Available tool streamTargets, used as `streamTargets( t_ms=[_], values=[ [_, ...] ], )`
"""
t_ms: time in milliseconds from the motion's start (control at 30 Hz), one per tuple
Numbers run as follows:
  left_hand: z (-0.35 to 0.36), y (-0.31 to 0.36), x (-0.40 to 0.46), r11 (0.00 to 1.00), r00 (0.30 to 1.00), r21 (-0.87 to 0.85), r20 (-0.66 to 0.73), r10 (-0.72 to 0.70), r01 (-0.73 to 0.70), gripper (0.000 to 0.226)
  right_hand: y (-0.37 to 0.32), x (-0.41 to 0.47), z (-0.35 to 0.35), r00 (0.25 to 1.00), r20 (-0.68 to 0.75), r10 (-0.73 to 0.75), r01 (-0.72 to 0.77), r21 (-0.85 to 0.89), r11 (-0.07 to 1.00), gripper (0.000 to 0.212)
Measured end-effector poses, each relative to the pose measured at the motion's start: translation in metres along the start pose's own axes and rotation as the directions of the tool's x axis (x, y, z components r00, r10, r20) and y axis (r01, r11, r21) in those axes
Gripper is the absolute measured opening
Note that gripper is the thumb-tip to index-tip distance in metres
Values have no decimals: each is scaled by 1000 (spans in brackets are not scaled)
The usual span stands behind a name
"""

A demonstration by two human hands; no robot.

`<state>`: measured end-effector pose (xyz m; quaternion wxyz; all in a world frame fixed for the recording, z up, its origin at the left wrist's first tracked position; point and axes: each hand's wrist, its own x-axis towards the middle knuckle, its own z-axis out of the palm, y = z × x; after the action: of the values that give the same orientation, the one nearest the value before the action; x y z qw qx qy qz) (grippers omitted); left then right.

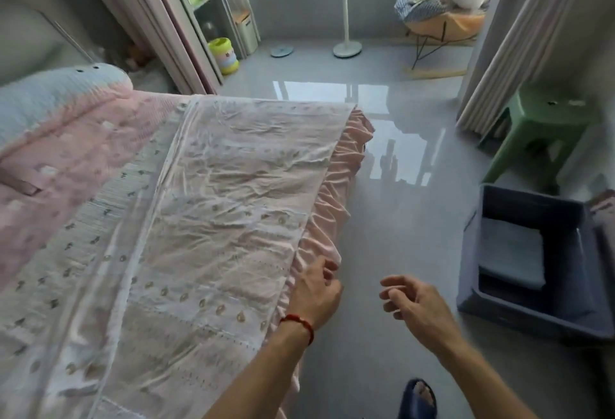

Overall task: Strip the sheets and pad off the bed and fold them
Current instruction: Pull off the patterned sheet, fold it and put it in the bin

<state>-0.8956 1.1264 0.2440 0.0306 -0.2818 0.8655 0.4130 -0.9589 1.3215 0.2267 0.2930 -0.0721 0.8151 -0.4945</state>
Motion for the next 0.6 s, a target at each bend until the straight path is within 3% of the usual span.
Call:
streamTargets(
  t_ms=[167,433,600],
  values=[
    [-24,76,81,999,990,-30,-138,-35,31,23,-90,123,-77,993,59,-106,107,-3,994,18],
    [-20,131,291,961,940,-263,-300,-162,82,17,-180,327,-142,962,172,-214,230,-83,969,22],
    [-15,168,447,907,954,-343,-83,-287,243,20,-222,452,-177,961,220,-167,216,-223,950,26]
  ],
)
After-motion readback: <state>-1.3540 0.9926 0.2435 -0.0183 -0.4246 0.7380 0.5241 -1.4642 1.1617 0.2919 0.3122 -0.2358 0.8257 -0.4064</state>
